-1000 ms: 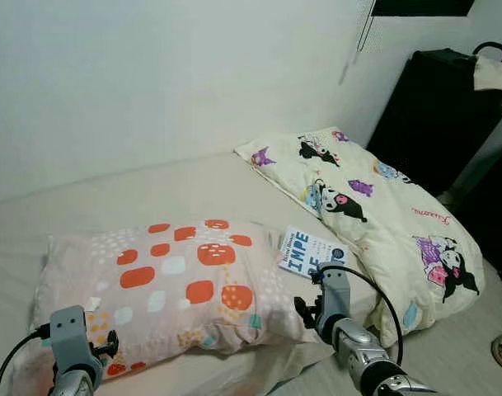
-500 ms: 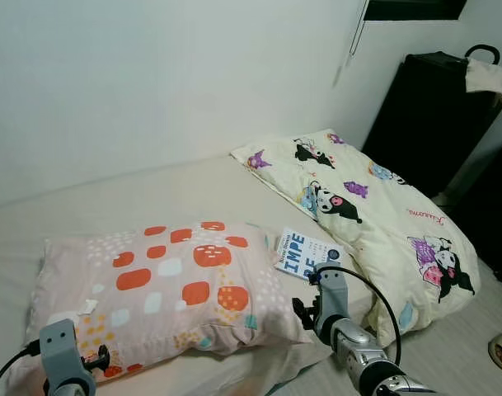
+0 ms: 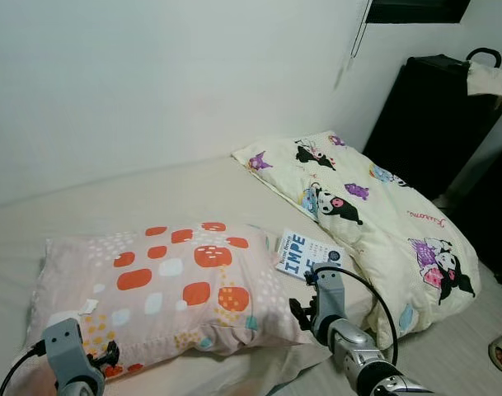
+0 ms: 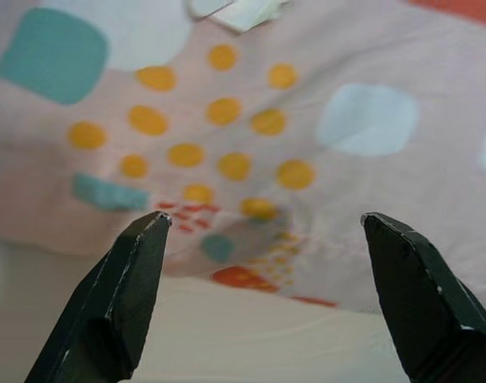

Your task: Clean up the room

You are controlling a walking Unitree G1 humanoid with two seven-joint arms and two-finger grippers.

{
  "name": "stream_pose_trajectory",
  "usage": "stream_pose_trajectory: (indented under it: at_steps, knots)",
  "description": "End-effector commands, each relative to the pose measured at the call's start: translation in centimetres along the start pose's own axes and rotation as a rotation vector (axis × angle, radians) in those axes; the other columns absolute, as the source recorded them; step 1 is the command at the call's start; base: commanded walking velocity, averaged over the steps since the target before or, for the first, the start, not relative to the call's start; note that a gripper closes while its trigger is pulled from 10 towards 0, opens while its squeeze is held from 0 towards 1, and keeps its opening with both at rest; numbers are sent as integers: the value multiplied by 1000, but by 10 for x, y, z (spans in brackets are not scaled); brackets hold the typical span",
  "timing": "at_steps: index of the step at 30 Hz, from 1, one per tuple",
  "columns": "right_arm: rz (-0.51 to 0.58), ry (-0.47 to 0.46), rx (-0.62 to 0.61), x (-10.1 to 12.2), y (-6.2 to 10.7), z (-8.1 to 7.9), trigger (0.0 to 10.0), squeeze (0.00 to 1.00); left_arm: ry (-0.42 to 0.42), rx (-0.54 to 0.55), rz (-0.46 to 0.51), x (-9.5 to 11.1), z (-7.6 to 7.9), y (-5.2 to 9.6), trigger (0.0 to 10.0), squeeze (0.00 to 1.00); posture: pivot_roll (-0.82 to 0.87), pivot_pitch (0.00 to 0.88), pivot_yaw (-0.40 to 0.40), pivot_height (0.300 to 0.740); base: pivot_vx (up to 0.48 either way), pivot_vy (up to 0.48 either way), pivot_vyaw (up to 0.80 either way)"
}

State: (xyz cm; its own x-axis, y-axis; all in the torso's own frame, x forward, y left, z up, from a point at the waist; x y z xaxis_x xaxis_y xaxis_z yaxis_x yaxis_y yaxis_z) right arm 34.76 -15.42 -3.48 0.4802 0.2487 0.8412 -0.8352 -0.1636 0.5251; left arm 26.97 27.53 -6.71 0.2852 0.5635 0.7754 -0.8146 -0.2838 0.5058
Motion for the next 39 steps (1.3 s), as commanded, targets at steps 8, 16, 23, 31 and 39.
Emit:
stream_pose_trajectory:
  at_steps: [8, 16, 23, 31, 39]
  knots:
    - [-13, -50, -30, -3, 1, 7, 10000, 0, 116, -99, -7, 5, 30, -7, 10000, 0, 22, 39, -88, 732, 0, 0, 0]
    - [-25, -50, -29, -4, 0, 6, 10000, 0, 175, -101, -4, 10, 30, -10, 10000, 0, 25, 35, -84, 702, 0, 0, 0]
    - [-21, -42, -16, -2, 0, 2, 10000, 0, 248, -84, 16, 17, 27, -12, 10000, 0, 27, 27, -87, 677, 0, 0, 0]
    - [-17, -40, -9, 0, -1, 1, 10000, 0, 322, -35, 56, 26, 24, -14, 10000, 0, 28, 27, -87, 657, 0, 0, 0]
    - [-1, -31, -4, 3, -1, 1, 10000, 0, 417, 71, 65, 27, 12, -15, 10000, 0, 22, 29, -82, 632, 0, 0, 0]
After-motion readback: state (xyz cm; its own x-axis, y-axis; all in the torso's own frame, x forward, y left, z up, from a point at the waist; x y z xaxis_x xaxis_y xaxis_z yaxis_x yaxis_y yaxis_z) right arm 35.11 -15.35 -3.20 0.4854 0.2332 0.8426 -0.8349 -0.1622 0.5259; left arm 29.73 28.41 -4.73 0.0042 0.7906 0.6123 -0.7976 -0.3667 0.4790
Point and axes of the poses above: a point about 5 cm out from each wrist's last joint towards the gripper, its own y axis pointing back from the gripper into the wrist, its own x axis along the axis of the wrist's last joint, z = x × y, the point moved 6 cm from there along -y, pointing out of the wrist towards the gripper, and after that the axes turned 13 degrees about y, right-handed, at the moved point
